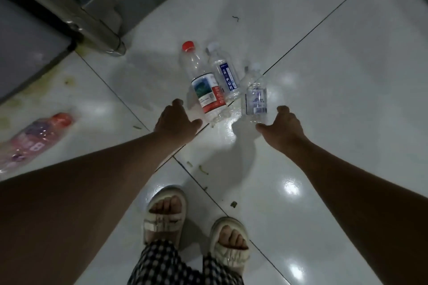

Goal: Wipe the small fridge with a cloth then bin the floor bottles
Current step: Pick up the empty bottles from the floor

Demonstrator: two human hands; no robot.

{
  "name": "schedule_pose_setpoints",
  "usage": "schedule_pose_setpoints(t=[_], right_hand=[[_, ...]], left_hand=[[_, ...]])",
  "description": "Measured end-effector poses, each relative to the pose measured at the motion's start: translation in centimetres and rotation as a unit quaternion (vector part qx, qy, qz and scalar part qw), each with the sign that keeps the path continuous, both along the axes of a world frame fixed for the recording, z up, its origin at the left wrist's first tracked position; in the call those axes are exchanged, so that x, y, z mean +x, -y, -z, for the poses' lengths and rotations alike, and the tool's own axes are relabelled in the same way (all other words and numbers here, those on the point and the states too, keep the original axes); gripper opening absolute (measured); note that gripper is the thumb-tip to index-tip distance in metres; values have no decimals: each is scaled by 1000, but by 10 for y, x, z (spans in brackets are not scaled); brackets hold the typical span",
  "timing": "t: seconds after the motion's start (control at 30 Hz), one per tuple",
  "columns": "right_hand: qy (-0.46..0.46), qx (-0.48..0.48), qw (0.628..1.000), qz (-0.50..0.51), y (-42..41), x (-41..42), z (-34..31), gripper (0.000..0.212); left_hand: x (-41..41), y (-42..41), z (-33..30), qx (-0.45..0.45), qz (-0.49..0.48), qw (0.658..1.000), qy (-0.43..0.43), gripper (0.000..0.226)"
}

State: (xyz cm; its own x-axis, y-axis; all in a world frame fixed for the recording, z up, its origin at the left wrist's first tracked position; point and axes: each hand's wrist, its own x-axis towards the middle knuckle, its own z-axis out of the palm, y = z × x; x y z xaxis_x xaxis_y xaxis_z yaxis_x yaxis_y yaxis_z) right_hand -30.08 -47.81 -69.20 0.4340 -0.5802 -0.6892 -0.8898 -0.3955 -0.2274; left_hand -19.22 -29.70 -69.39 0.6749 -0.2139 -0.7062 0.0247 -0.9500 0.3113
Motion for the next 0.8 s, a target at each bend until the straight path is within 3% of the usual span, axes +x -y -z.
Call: schedule_pose_setpoints(t=[0.17, 0.4, 0.8], right_hand=[[-10, 20, 994, -108, -42, -6, -75, 66], [-22, 15, 959, -283, -121, 11, -133, 63], [-36, -9, 887, -460, -291, 45, -114, 52]], left_hand=[[-6, -57, -80, 46, 115, 992, 14, 67], [-10, -151, -150, 74, 117, 989, 50, 65], [4, -328, -126, 151, 126, 979, 45, 62]])
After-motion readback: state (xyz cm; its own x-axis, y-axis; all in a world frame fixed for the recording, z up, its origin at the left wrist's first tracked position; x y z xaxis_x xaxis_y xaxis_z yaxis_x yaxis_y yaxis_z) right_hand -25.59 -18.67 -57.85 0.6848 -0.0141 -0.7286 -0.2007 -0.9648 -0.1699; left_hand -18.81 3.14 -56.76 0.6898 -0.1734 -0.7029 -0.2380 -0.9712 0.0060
